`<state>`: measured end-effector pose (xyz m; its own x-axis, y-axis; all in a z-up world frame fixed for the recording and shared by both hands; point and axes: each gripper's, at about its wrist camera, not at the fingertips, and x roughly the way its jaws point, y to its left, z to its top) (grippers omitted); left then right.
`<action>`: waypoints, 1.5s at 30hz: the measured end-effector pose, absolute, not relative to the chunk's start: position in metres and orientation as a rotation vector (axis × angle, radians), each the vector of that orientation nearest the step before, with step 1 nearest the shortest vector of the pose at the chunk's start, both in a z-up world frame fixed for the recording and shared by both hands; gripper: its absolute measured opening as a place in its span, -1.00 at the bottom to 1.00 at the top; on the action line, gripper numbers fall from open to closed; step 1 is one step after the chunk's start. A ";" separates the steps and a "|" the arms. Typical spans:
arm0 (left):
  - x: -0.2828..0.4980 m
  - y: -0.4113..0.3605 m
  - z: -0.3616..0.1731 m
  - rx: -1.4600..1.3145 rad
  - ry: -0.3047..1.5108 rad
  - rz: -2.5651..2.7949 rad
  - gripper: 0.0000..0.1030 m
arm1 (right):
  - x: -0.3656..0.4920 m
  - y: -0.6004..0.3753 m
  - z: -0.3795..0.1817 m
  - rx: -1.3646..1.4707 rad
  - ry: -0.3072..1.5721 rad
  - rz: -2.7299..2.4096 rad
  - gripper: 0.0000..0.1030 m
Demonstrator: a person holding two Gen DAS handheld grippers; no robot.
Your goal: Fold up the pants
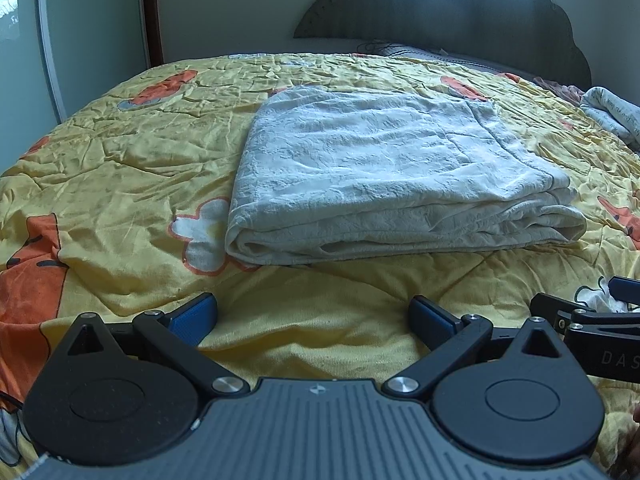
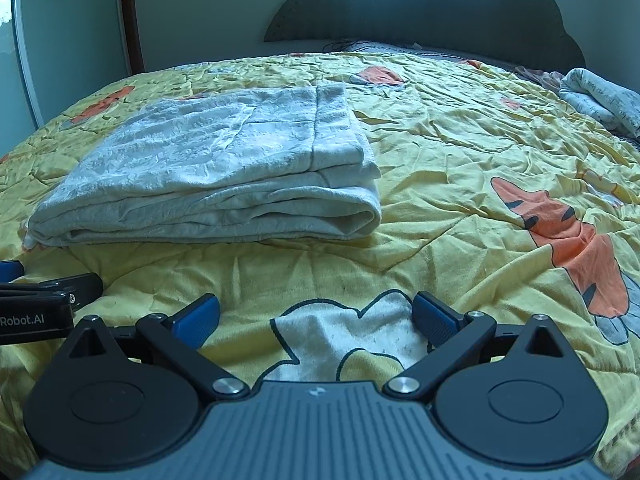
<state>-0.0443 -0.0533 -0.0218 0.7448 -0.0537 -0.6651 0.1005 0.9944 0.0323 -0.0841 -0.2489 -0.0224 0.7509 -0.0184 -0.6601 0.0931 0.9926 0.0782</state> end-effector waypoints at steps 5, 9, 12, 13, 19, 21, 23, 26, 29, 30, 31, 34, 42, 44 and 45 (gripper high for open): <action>-0.044 -0.053 -0.022 0.068 0.725 -0.084 1.00 | -0.084 -0.249 -0.022 0.108 0.719 -0.061 1.00; -0.044 -0.053 -0.022 0.068 0.725 -0.085 1.00 | -0.084 -0.249 -0.023 0.108 0.720 -0.061 1.00; -0.044 -0.053 -0.022 0.067 0.725 -0.084 1.00 | -0.084 -0.249 -0.023 0.108 0.720 -0.061 1.00; -0.044 -0.053 -0.022 0.067 0.725 -0.084 1.00 | -0.084 -0.249 -0.022 0.109 0.720 -0.061 1.00; -0.044 -0.053 -0.022 0.068 0.725 -0.084 1.00 | -0.084 -0.249 -0.022 0.109 0.720 -0.062 1.00; -0.044 -0.053 -0.022 0.067 0.725 -0.084 1.00 | -0.084 -0.249 -0.023 0.108 0.720 -0.062 1.00; -0.044 -0.053 -0.022 0.068 0.725 -0.084 1.00 | -0.084 -0.249 -0.022 0.109 0.720 -0.061 1.00; -0.044 -0.053 -0.022 0.067 0.726 -0.084 1.00 | -0.084 -0.249 -0.022 0.109 0.721 -0.061 1.00; -0.044 -0.054 -0.022 0.066 0.727 -0.084 1.00 | -0.084 -0.249 -0.022 0.109 0.720 -0.062 1.00; -0.044 -0.054 -0.022 0.065 0.728 -0.084 1.00 | -0.084 -0.249 -0.023 0.108 0.720 -0.062 1.00; -0.044 -0.054 -0.022 0.065 0.728 -0.084 1.00 | -0.084 -0.249 -0.022 0.109 0.720 -0.062 1.00; -0.044 -0.054 -0.022 0.064 0.728 -0.084 1.00 | -0.084 -0.249 -0.023 0.109 0.721 -0.062 1.00; -0.044 -0.053 -0.022 0.063 0.729 -0.084 1.00 | -0.083 -0.249 -0.022 0.109 0.721 -0.062 1.00; -0.043 -0.052 -0.022 0.057 0.732 -0.084 1.00 | -0.083 -0.249 -0.022 0.108 0.720 -0.061 1.00; -0.043 -0.052 -0.022 0.054 0.734 -0.084 1.00 | -0.083 -0.249 -0.022 0.108 0.720 -0.061 1.00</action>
